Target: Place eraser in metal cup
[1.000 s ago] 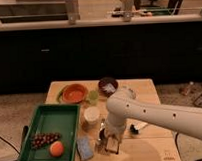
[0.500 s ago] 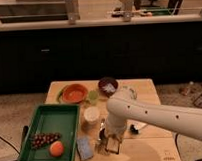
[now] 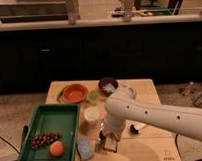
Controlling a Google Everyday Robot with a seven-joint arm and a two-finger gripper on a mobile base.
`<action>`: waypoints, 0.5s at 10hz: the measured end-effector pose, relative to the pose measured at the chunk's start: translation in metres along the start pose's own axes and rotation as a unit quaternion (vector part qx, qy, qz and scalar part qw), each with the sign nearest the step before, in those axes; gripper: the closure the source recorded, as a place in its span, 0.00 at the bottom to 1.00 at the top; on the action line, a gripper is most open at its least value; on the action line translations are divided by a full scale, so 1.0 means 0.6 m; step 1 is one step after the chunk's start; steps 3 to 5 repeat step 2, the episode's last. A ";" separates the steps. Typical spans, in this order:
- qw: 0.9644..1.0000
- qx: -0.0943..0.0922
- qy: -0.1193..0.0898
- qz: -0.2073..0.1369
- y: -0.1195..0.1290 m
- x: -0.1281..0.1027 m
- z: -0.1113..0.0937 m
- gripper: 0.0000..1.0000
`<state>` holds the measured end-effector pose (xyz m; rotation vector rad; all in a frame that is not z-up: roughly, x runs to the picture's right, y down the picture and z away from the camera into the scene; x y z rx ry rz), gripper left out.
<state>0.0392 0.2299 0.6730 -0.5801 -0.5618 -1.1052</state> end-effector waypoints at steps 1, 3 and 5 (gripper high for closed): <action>1.000 0.002 0.000 -0.005 -0.009 0.001 0.000 1.00; 1.000 0.004 -0.001 -0.009 -0.017 0.003 0.000 1.00; 1.000 0.004 -0.001 -0.009 -0.017 0.003 0.000 1.00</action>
